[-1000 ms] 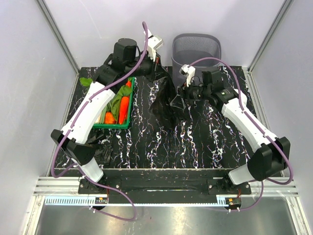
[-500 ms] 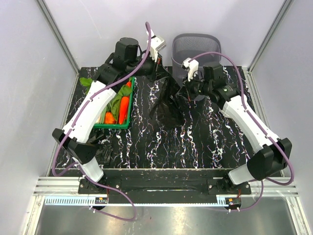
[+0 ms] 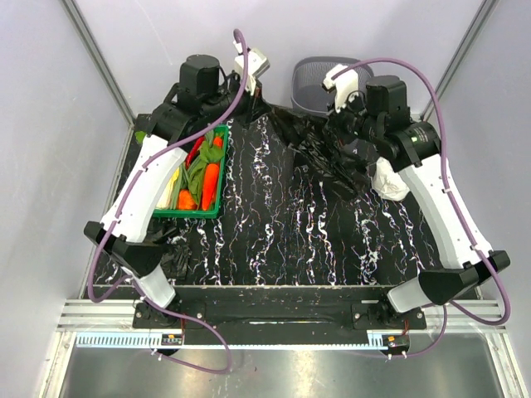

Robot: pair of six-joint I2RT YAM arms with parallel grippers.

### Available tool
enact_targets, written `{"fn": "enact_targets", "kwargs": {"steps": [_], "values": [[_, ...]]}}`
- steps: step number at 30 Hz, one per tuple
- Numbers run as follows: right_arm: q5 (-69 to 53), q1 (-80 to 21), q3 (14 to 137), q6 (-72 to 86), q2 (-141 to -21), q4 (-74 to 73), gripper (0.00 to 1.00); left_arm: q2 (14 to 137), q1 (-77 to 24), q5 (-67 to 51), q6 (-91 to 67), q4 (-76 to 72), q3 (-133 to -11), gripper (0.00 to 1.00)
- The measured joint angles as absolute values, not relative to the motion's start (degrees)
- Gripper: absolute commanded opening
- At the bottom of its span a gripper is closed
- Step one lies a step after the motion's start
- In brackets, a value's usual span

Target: Put the trash bags into the trash bin

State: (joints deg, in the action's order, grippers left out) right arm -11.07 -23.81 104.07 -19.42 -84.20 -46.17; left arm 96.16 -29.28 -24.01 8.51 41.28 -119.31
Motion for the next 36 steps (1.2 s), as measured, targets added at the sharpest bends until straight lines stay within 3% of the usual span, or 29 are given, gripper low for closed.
{"fn": "enact_targets", "kwargs": {"steps": [6, 15, 21, 36], "values": [[-5.0, -24.3, 116.2, -23.3, -86.9, -46.7, 0.0, 99.9, -29.3, -23.5, 9.2, 40.4, -130.9, 0.0], [2.7, -24.4, 132.1, -28.7, -95.1, -46.2, 0.0, 102.9, -29.3, -22.5, 9.4, 32.2, -134.0, 0.0], [7.0, -24.4, 149.0, -33.2, -104.9, -44.9, 0.0, 107.2, -29.3, -18.2, 9.6, 25.4, -137.3, 0.0], [11.7, -24.6, 150.8, -38.9, -110.1, -33.3, 0.0, 111.5, -29.4, -10.6, 13.6, 13.5, -139.2, 0.0]]}}
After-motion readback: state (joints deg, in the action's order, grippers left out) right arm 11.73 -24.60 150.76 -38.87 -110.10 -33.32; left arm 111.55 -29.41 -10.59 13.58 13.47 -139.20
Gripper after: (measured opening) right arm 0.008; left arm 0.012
